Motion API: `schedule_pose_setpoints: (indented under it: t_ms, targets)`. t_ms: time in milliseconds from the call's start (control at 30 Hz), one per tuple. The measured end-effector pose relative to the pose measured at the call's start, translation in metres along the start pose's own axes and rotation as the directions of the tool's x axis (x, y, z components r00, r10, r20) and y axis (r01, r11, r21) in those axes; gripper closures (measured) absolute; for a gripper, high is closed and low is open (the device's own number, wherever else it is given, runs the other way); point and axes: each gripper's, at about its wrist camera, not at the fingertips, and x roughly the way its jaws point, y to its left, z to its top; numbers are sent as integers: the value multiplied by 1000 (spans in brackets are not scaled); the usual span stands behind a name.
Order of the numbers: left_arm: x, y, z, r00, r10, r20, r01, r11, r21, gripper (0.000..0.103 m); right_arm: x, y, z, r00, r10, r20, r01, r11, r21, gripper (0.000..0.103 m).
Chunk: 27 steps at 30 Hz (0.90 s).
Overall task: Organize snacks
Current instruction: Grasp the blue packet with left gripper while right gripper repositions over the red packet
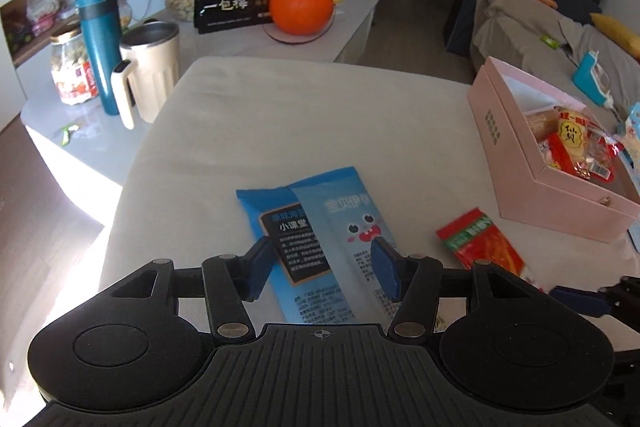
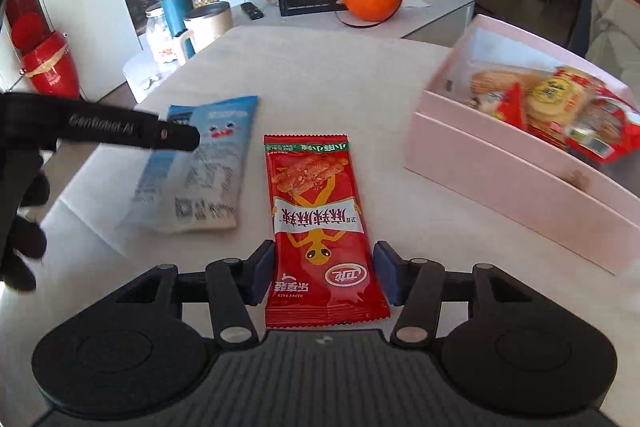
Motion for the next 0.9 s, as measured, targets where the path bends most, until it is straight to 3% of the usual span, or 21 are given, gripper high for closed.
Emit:
schedule_pose_setpoints:
  t_ms: [167, 233, 400, 567, 733, 900]
  targets:
    - [18, -38, 2, 1000, 8, -22, -5, 994, 111, 40, -24, -30, -35, 989, -145, 32, 146, 989, -9, 49]
    - [20, -47, 1, 1000, 23, -9, -22, 989, 145, 39, -28, -38, -46, 984, -171, 56, 171, 985, 2, 31]
    - [20, -53, -1, 1000, 28, 2, -28, 984, 176, 39, -28, -58, -69, 978, -164, 130, 145, 979, 146, 14]
    - [19, -53, 7, 1000, 12, -14, -9, 987, 160, 41, -26, -56, -70, 974, -171, 148, 149, 977, 153, 13]
    - [5, -62, 15, 998, 30, 47, -38, 983, 177, 43, -27, -57, -71, 973, -174, 154, 147, 973, 176, 13]
    - [19, -84, 7, 999, 36, -27, -27, 962, 272, 43, -26, -56, -71, 972, -178, 152, 151, 973, 173, 13]
